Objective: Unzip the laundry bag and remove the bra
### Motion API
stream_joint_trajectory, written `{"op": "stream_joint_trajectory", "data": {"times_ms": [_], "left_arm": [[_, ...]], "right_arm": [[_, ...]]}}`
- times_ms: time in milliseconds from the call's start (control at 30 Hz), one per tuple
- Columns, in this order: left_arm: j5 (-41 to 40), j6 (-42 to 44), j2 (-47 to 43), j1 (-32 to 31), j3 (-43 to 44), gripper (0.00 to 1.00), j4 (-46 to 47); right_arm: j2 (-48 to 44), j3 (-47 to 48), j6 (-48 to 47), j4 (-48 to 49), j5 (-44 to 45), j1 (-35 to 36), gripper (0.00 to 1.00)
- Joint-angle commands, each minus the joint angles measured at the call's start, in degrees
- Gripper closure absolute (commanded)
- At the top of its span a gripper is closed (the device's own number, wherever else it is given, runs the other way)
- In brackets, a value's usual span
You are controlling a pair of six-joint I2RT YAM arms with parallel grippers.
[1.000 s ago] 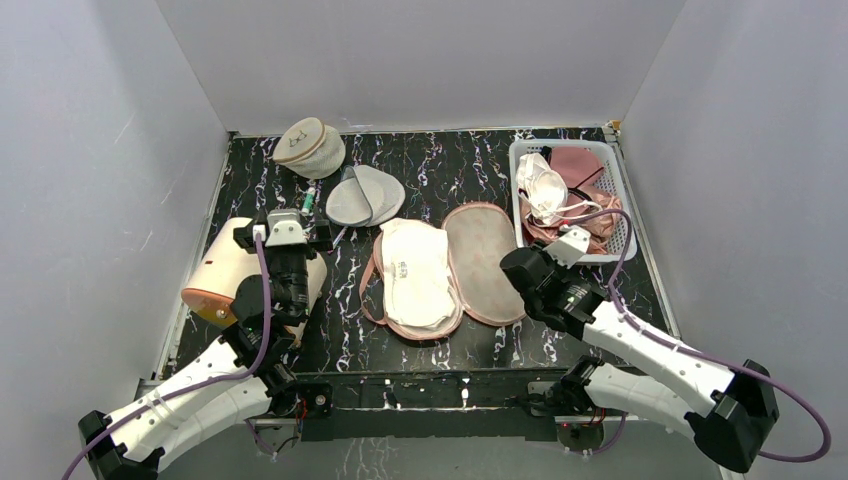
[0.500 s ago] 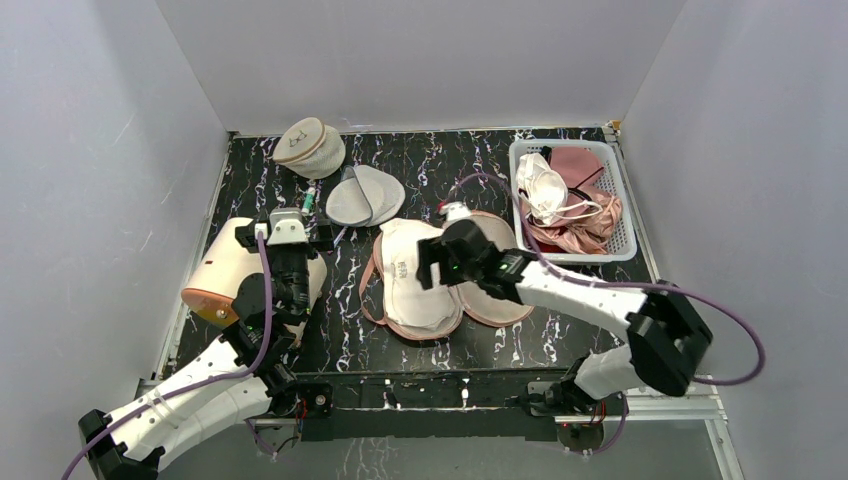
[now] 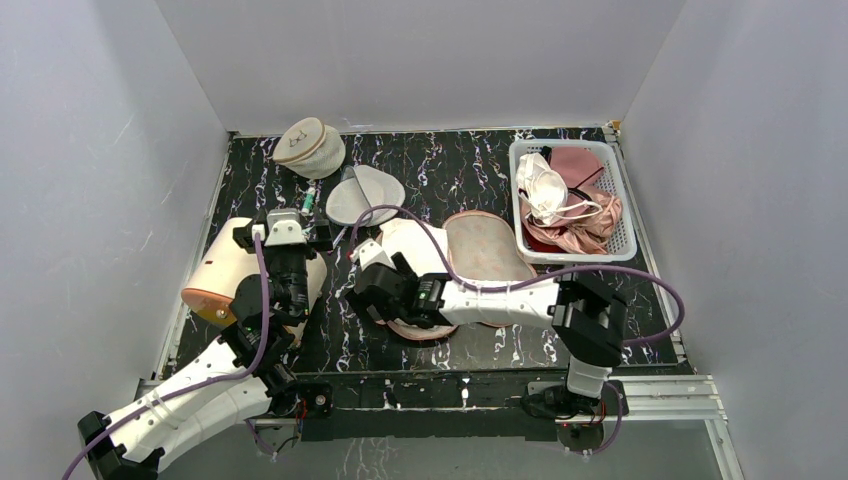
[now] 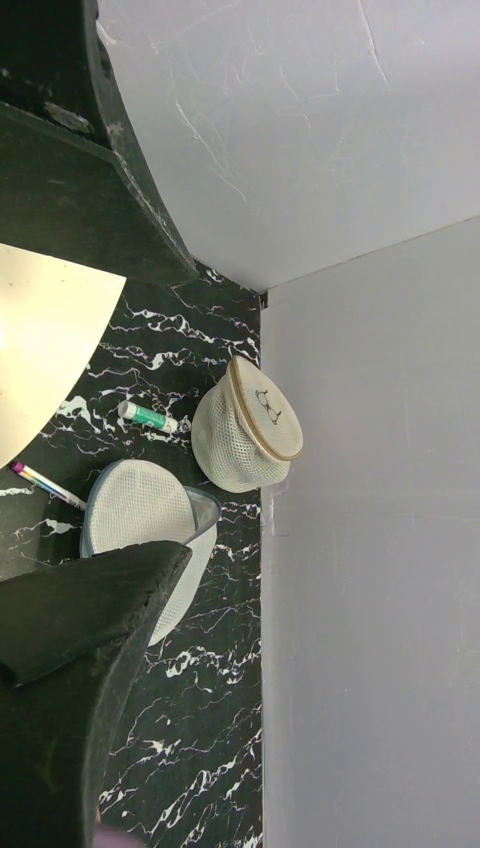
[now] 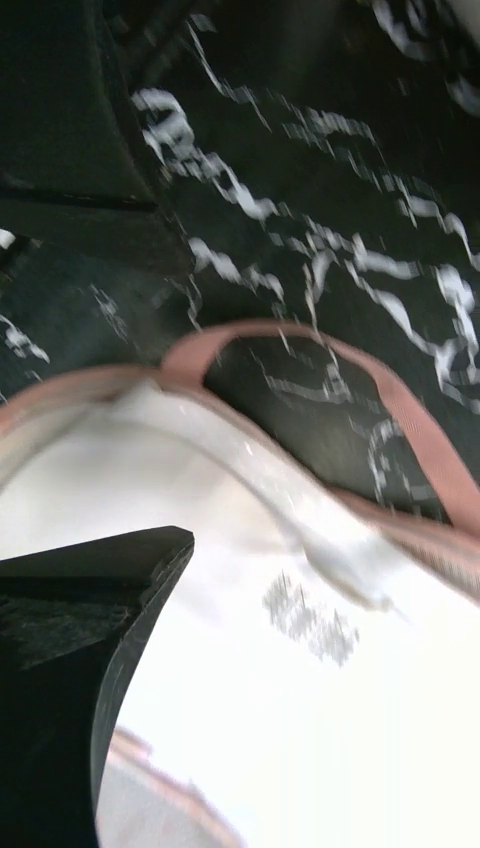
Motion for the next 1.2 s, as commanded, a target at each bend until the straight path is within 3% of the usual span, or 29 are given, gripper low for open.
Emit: {"op": "stream_joint_trajectory", "data": {"times_ms": [0, 433, 667, 967, 1167], "left_arm": [[0.3, -0.1, -0.7, 0.3, 1.7, 0.02, 1.3], [0.8, -1.0, -0.5, 0.3, 2.1, 0.02, 0.4], [0.8, -1.1, -0.4, 0.3, 2.1, 0.02, 0.3], [0.4, -0.5, -0.7, 0.3, 2.1, 0.02, 0.7], [0.7, -1.0, -0.8, 0.3, 2.3, 0.02, 0.1]], "right_arm": [[2.8, 6.1, 4.4, -7.7, 17.3, -0.9, 0.02], [-5.8, -1.6, 18.3, -3.1, 8.4, -13.1, 0.02], [-2.9, 2.3, 16.2, -3.4, 6.3, -14.0, 0.02], [10.0, 15.5, 23.0, -12.7, 10.5, -10.8, 0.15], [14.5, 18.9, 22.3, -13.9, 13.7, -10.2, 0.35]]}}
